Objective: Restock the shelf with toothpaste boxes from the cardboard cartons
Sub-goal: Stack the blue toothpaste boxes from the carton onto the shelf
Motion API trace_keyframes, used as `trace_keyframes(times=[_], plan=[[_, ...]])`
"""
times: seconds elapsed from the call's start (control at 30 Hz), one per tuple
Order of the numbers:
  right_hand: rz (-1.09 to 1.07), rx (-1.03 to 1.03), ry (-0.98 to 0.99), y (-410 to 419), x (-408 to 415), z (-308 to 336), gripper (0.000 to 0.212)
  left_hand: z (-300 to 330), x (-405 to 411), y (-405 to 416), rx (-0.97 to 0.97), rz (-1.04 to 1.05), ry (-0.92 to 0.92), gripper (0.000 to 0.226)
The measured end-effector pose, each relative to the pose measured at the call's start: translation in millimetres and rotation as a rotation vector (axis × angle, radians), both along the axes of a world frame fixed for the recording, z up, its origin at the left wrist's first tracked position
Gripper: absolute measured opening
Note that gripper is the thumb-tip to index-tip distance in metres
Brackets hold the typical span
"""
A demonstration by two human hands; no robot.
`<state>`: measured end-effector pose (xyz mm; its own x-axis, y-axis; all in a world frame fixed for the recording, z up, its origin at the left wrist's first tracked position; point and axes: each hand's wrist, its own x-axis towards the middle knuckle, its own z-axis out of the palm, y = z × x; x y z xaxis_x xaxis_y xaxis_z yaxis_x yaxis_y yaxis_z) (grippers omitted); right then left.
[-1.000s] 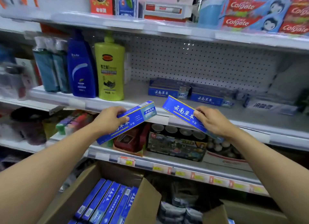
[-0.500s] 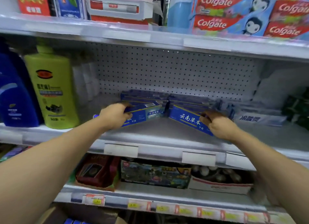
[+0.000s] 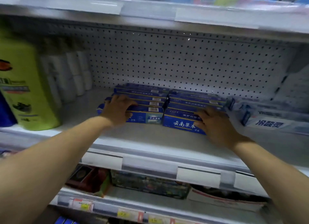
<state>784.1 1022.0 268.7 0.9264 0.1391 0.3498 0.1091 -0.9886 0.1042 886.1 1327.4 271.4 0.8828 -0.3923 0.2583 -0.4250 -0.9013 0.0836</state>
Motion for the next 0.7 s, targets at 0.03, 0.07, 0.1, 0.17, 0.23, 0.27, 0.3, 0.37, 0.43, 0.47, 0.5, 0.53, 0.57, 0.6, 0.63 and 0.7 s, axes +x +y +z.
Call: trace_keyframes(times=[0.03, 0.07, 0.1, 0.17, 0.23, 0.27, 0.3, 0.37, 0.43, 0.47, 0.5, 0.53, 0.57, 0.6, 0.63, 0.7], plan=[[0.007, 0.003, -0.019, 0.6, 0.9, -0.6, 0.039, -1.2, -0.1, -0.5, -0.02, -0.013, -0.031, 0.046], [-0.001, 0.017, -0.019, 2.3, 1.0, 0.2, 0.039, -1.9, -0.8, -1.3, -0.042, -0.019, -0.058, 0.047], [-0.01, 0.031, -0.011, 4.0, 0.8, 1.6, 0.042, -1.8, -2.4, -2.4, -0.06, -0.016, -0.084, 0.047], [-0.008, 0.042, -0.026, 5.9, -0.2, 5.2, 0.048, -0.9, -5.3, -3.3, -0.091, 0.031, -0.121, 0.049], [0.001, 0.032, -0.018, 9.8, -3.1, 10.8, 0.054, 1.7, -8.6, -1.3, -0.135, 0.097, -0.109, 0.051], [0.004, 0.03, 0.003, 13.7, -5.9, 14.0, 0.058, 4.3, -11.2, 0.7, -0.154, 0.124, -0.089, 0.052], [0.01, 0.04, 0.026, 18.1, -8.2, 16.5, 0.061, 7.1, -13.5, 3.4, -0.161, 0.144, -0.068, 0.053], [0.02, 0.07, 0.069, 29.5, -12.5, 20.1, 0.065, 12.0, -20.6, 11.4, -0.171, 0.164, -0.022, 0.056], [0.042, 0.085, 0.117, 45.8, -17.4, 23.6, 0.07, 14.4, -30.4, 23.9, -0.172, 0.174, 0.004, 0.059], [0.057, 0.091, 0.138, 55.7, -20.9, 25.4, 0.071, 14.0, -36.1, 31.6, -0.175, 0.163, 0.002, 0.06], [0.074, 0.094, 0.154, 66.1, -24.8, 27.1, 0.071, 14.9, -44.6, 39.5, -0.185, 0.151, -0.003, 0.061], [0.096, 0.094, 0.167, 76.6, -29.4, 28.3, 0.07, 15.2, -53.2, 48.3, -0.205, 0.158, -0.004, 0.059], [0.123, 0.09, 0.176, 87.4, -34.4, 28.8, 0.069, 16.1, -63.5, 57.2, -0.204, 0.194, 0.001, 0.056], [0.148, 0.085, 0.183, 99.1, -40.1, 29.1, 0.069, 16.2, -73.8, 66.6, -0.19, 0.241, 0.011, 0.053], [0.167, 0.083, 0.188, 111.9, -46.7, 30.1, 0.069, 16.3, -83.9, 76.1, -0.166, 0.28, 0.021, 0.053], [0.2, 0.08, 0.196, 139.1, -59.9, 31.7, 0.068, 14.3, -103.1, 98.0, -0.179, 0.305, 0.011, 0.056]])
